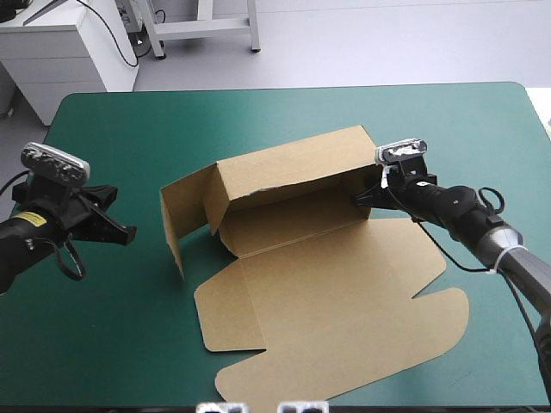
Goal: Fold the box
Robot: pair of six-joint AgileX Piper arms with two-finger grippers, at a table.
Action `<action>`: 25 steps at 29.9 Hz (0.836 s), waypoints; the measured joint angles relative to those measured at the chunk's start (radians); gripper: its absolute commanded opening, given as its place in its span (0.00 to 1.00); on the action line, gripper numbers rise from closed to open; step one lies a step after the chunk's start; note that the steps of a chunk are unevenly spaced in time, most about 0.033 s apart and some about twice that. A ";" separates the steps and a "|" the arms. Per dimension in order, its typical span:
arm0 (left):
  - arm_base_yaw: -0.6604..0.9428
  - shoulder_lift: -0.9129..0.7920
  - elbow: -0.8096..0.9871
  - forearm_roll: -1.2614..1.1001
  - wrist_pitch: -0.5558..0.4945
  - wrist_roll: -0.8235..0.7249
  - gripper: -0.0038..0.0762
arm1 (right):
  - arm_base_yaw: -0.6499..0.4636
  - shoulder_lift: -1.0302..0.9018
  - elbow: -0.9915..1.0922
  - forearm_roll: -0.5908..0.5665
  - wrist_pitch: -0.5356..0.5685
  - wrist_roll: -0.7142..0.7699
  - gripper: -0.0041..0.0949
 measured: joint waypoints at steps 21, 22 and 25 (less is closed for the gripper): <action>0.209 0.080 0.160 -0.497 -0.015 0.340 0.07 | -0.049 0.127 -0.550 -0.738 0.661 0.773 0.03; 0.209 0.092 0.160 -0.502 -0.011 0.342 0.07 | -0.049 0.127 -0.575 -0.760 0.696 0.796 0.03; 0.212 0.129 0.160 -0.510 -0.006 0.342 0.07 | -0.049 0.127 -0.645 -0.803 0.792 0.857 0.03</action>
